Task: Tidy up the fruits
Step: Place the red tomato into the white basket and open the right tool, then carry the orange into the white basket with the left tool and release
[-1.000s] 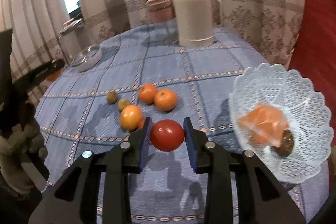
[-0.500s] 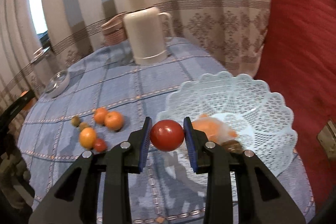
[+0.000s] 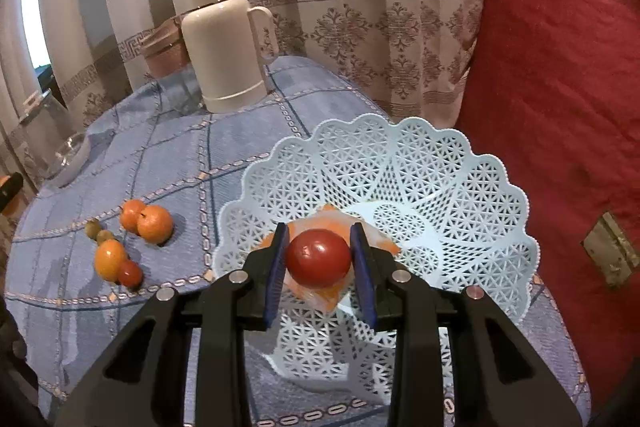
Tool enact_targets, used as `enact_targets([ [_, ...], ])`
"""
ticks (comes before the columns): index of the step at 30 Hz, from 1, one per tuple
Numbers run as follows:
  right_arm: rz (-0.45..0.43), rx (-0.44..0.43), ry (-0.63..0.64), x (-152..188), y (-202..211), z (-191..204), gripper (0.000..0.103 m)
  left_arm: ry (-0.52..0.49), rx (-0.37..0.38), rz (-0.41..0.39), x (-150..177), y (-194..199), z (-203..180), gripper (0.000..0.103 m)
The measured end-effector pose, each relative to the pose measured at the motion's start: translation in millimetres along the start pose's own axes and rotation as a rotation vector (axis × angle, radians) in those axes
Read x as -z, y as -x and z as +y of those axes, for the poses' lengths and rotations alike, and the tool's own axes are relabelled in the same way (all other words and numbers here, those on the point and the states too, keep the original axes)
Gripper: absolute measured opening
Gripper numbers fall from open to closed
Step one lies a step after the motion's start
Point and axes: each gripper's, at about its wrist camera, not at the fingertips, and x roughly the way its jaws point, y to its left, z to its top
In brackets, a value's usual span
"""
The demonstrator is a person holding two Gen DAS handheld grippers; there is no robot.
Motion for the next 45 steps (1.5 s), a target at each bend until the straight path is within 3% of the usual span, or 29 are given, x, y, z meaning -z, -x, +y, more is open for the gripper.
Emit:
enact_targets([
  [3, -0.013, 0.010, 0.006, 1, 2, -1, 0.049, -0.011, 0.017, 0.009, 3, -2, -6, 0.040],
  [15, -0.065, 0.058, 0.026, 0, 17, -10, 0.050, -0.080, 0.111, 0.050, 19, -2, -52, 0.040],
  [28, -0.120, 0.090, 0.013, -6, 32, -39, 0.050, -0.151, 0.258, 0.087, 21, 3, -134, 0.040],
  [37, -0.123, 0.095, -0.029, -9, 34, -58, 0.050, -0.188, 0.375, 0.143, 28, -8, -192, 0.040],
  [45, -0.155, 0.119, -0.049, -14, 43, -67, 0.050, -0.217, 0.424, 0.197, 37, -25, -227, 0.040],
])
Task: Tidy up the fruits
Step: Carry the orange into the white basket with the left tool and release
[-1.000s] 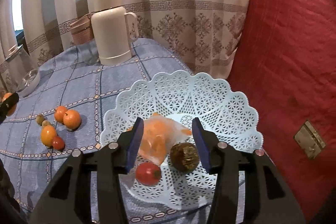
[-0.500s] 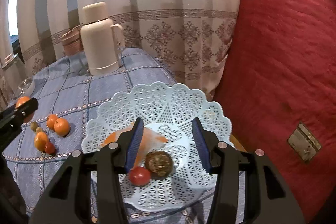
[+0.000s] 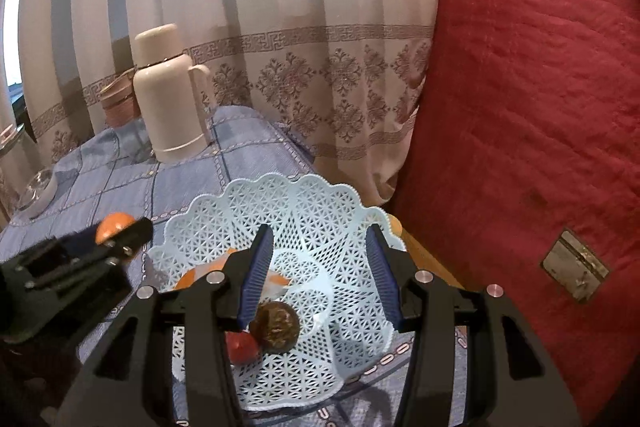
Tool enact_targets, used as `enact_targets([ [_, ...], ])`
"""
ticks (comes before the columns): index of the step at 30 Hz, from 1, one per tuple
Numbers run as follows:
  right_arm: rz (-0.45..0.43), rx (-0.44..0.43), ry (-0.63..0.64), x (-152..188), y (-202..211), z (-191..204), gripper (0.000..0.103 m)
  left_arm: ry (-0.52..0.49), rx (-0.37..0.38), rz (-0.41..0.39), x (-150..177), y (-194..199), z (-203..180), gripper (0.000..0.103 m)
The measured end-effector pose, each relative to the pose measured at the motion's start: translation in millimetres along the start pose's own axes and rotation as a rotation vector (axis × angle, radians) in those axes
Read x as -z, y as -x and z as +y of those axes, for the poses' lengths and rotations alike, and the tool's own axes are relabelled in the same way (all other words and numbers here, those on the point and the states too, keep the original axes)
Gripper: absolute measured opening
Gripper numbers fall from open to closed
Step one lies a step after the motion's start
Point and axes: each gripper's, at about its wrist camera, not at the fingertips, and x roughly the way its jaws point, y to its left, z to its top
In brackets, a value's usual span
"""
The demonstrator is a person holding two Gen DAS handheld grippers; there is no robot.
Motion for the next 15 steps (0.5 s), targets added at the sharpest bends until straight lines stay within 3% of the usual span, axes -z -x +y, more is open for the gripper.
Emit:
enact_targets([
  [13, 0.002, 0.011, -0.041, -6, -1, -15, 0.051, -0.024, 0.021, 0.065, 1, -35, -19, 0.040],
  [15, 0.003, 0.011, -0.042, -6, -1, -16, 0.051, -0.016, 0.024, 0.069, 1, -37, -19, 0.047],
])
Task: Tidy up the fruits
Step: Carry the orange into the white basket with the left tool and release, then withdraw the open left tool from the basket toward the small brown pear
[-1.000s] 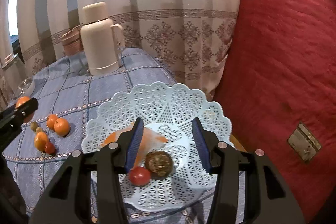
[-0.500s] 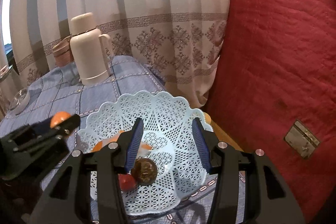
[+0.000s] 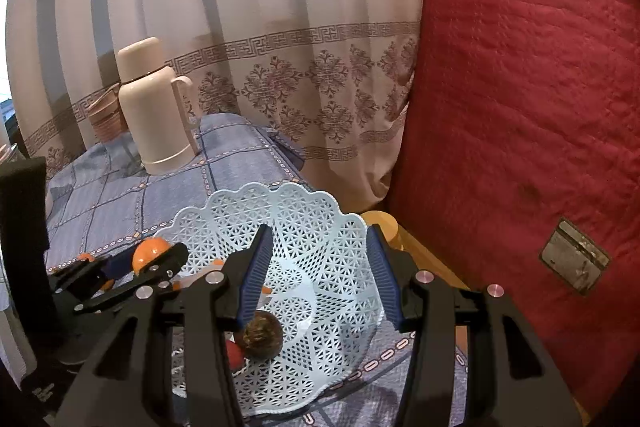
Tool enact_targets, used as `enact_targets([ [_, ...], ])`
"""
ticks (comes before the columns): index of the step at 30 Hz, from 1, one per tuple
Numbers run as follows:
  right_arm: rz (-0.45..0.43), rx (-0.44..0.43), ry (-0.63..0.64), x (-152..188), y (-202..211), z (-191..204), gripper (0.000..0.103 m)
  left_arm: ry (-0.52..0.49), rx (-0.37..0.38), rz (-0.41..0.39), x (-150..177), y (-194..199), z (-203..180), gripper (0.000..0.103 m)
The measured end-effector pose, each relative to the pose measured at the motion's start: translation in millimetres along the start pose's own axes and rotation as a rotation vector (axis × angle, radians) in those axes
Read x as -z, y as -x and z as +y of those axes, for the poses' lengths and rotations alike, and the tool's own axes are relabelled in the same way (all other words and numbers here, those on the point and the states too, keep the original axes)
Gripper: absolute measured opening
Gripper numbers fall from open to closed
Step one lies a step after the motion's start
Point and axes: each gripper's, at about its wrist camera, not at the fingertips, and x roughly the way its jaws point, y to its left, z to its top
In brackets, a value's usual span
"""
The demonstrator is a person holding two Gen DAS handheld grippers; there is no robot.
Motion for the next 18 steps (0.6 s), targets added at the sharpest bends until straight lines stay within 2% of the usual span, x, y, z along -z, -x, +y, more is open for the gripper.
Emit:
enact_targets([
  [1, 0.001, 0.000, -0.001, 0, 0, 0, 0.051, 0.005, -0.002, -0.001, -1, 0, 1, 0.060],
  [2, 0.002, 0.000, -0.001, 0, 0, 0, 0.051, 0.009, -0.001, -0.007, -1, 1, 1, 0.069],
  [4, 0.004, -0.001, -0.003, 0, -1, 0, 0.057, 0.017, 0.002, -0.018, -1, 4, 3, 0.072],
  [18, 0.003, -0.003, 0.006, 3, -2, 4, 0.059, 0.005, -0.039, -0.073, 0, 26, 4, 0.075],
])
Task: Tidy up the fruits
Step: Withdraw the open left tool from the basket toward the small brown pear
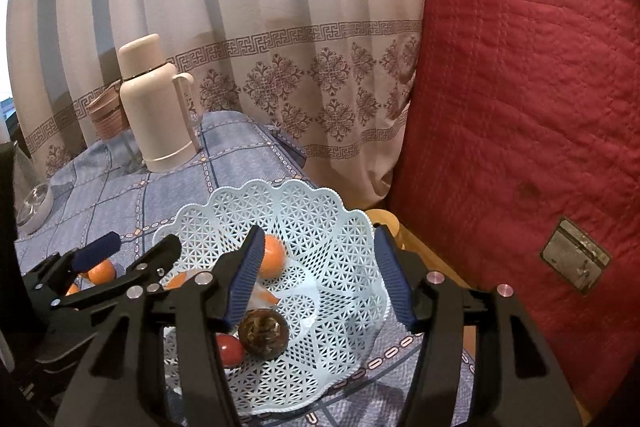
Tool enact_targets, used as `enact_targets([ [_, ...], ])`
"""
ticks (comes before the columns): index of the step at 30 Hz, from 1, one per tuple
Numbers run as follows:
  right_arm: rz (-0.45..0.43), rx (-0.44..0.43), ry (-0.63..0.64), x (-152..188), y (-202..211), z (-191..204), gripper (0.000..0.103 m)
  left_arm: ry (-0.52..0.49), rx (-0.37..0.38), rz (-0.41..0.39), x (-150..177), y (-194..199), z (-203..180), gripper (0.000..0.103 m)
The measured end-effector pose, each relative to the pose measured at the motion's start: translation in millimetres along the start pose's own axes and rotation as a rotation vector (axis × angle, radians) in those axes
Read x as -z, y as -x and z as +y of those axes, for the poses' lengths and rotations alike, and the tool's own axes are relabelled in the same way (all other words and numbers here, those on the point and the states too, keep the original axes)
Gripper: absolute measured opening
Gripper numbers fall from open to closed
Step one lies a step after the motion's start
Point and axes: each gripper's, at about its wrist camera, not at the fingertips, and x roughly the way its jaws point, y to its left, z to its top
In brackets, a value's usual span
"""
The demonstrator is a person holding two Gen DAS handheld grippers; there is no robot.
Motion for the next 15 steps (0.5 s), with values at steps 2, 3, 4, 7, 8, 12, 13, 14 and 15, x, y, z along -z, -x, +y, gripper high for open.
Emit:
enact_targets([
  [2, 0.000, -0.001, 0.002, 0, 0, 1, 0.059, -0.007, -0.014, -0.014, -1, 5, 0, 0.075],
  [3, 0.000, -0.001, 0.003, 1, 0, 2, 0.059, -0.011, -0.019, -0.024, 0, 8, 0, 0.075],
  [4, 0.000, -0.002, 0.005, 1, 0, 3, 0.059, -0.014, -0.023, -0.029, -1, 10, -1, 0.076],
  [7, 0.002, -0.005, 0.011, 3, 0, 5, 0.059, -0.025, -0.038, -0.048, -1, 16, -2, 0.076],
  [8, 0.003, -0.006, 0.013, 4, 0, 6, 0.059, -0.029, -0.045, -0.053, -1, 18, -2, 0.076],
  [12, 0.007, -0.010, 0.018, 5, -1, 9, 0.059, -0.043, -0.075, -0.077, -1, 26, -2, 0.077],
  [13, 0.008, -0.010, 0.020, 6, -1, 9, 0.059, -0.041, -0.086, -0.079, -1, 27, -2, 0.077],
  [14, 0.009, -0.010, 0.022, 6, -2, 10, 0.059, -0.039, -0.095, -0.081, -1, 28, -1, 0.077],
  [15, 0.011, -0.010, 0.023, 7, -2, 11, 0.059, -0.037, -0.102, -0.083, -1, 30, 0, 0.077],
])
